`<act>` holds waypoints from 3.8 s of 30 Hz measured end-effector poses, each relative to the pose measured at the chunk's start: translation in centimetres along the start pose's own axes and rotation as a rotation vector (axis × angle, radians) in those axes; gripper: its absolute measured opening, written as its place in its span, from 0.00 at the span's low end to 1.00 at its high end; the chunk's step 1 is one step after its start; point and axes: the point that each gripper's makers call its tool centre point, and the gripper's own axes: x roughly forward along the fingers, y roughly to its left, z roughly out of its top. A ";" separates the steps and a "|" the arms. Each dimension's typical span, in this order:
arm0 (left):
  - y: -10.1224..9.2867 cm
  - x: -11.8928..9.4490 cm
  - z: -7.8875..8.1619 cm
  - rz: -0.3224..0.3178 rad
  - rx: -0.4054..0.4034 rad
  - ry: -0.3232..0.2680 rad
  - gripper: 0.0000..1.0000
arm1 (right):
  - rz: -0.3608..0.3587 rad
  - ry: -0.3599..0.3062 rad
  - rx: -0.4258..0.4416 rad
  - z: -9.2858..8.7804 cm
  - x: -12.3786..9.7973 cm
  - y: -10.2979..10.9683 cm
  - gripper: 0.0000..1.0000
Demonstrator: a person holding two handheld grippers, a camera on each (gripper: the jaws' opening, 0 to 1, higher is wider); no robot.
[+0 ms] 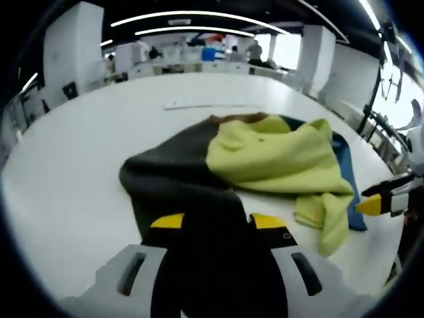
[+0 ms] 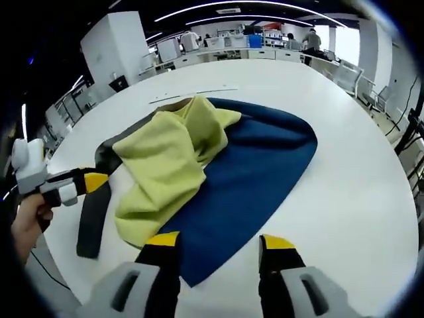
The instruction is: Fold the garment on the visible template until the final outline fits inside the template.
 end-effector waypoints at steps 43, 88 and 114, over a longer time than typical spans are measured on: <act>4.1 -1.9 -1.1 -0.004 -0.049 0.011 0.00 | -0.169 -0.009 -0.160 0.2 -1.3 -6.3 0.00; 14.4 -1.0 1.5 0.054 0.101 0.047 0.00 | -0.383 0.104 -0.251 4.8 -1.8 -23.3 0.00; 16.7 -0.4 2.2 0.056 0.081 0.058 0.00 | -0.378 0.111 -0.200 5.1 -1.6 -26.7 0.00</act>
